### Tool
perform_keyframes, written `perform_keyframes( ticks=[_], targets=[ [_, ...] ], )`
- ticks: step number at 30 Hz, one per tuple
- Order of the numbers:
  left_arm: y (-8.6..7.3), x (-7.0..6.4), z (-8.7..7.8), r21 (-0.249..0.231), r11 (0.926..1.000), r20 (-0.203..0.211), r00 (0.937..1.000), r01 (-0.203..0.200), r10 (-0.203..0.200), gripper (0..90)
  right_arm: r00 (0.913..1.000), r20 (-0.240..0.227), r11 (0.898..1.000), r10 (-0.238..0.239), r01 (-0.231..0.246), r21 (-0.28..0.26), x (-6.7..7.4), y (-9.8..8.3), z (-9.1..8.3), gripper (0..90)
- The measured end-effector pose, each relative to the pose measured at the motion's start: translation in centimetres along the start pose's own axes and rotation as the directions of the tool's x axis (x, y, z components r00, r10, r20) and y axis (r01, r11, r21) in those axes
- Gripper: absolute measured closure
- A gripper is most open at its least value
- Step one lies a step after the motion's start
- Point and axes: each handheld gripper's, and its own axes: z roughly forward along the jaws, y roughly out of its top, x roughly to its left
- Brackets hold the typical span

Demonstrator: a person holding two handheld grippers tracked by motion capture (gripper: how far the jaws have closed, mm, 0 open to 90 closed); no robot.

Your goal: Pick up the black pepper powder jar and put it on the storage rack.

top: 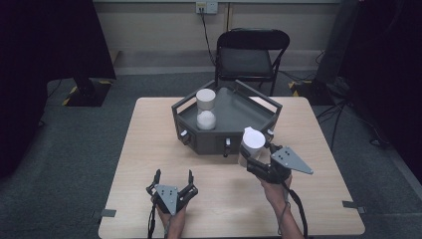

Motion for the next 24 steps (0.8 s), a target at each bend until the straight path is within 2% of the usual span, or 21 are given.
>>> perform_keyframes(
  ticks=[5,14,20,24],
  targets=[
    [0.0,0.0,0.0,0.0,1.0,0.0,1.0,0.0,0.0,0.4,0.9999,0.01,1.0,0.004,-0.004,-0.015,-0.7,1.6,0.9,29.8],
    [0.0,0.0,0.0,0.0,1.0,0.0,1.0,0.001,-0.001,0.4,0.997,0.069,0.999,0.034,-0.034,-0.003,-1.2,3.6,3.9,29.7],
    [0.0,0.0,0.0,0.0,1.0,0.0,1.0,0.001,-0.001,0.4,0.9925,0.112,0.999,0.049,-0.051,0.008,-1.1,4.8,5.7,29.7],
    [0.0,0.0,0.0,0.0,1.0,0.0,1.0,0.001,-0.001,0.4,0.9895,0.138,0.999,0.042,-0.044,0.01,-0.6,5.4,7.1,29.7]
  ],
)
